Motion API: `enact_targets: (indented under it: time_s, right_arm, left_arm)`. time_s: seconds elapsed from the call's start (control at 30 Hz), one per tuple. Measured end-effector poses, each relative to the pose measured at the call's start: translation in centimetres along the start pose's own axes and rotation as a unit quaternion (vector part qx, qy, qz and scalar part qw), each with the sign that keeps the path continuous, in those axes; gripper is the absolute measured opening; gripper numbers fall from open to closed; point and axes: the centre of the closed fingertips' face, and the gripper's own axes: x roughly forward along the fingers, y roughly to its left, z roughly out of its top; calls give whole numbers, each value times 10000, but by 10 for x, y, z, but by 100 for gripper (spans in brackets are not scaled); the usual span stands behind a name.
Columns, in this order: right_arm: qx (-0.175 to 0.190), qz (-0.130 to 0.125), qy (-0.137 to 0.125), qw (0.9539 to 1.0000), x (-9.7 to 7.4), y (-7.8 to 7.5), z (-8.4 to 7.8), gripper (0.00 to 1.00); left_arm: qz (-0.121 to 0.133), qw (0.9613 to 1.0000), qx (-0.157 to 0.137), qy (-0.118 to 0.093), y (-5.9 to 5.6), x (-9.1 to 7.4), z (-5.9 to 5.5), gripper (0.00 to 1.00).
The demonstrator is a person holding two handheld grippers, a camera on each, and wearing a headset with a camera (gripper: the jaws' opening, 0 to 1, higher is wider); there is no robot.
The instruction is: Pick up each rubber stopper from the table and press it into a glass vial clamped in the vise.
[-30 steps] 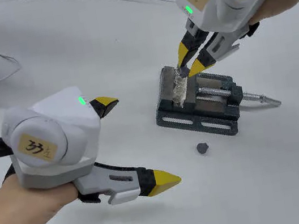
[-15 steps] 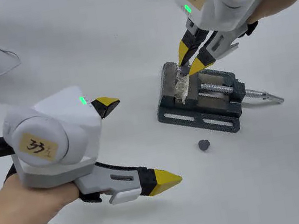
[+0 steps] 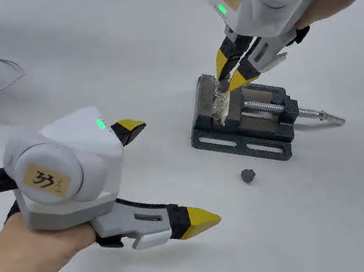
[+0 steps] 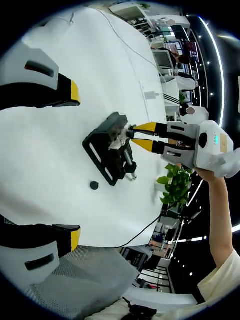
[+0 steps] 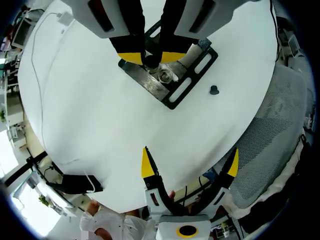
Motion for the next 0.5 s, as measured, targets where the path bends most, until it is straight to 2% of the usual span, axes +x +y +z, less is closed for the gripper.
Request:
enact_targets:
  time_s: [0.1, 0.17, 0.2, 0.27, 0.33, 0.5]
  right_arm:
    - [182, 82, 22, 9998, 0, 1, 0, 4]
    - [504, 163, 78, 9986, 1, 0, 0, 4]
    - [421, 167, 79, 9989, 1, -1, 1, 4]
    - [632, 221, 150, 9976, 1, 2, 0, 4]
    - [620, 251, 184, 9976, 1, 1, 1, 4]
    - [971, 265, 256, 9946, 0, 3, 1, 3]
  left_arm:
    - [-3, 10000, 10, -14, 0, 0, 1, 98]
    - [-11, 10000, 1, -11, 0, 1, 0, 98]
    - [-7, 10000, 4, -10, 0, 1, 0, 98]
    - [-20, 10000, -2, -16, -1, 1, 1, 98]
    - [-18, 10000, -6, -13, -1, 1, 0, 98]
    - [-42, 10000, -13, -9, -2, 2, 0, 98]
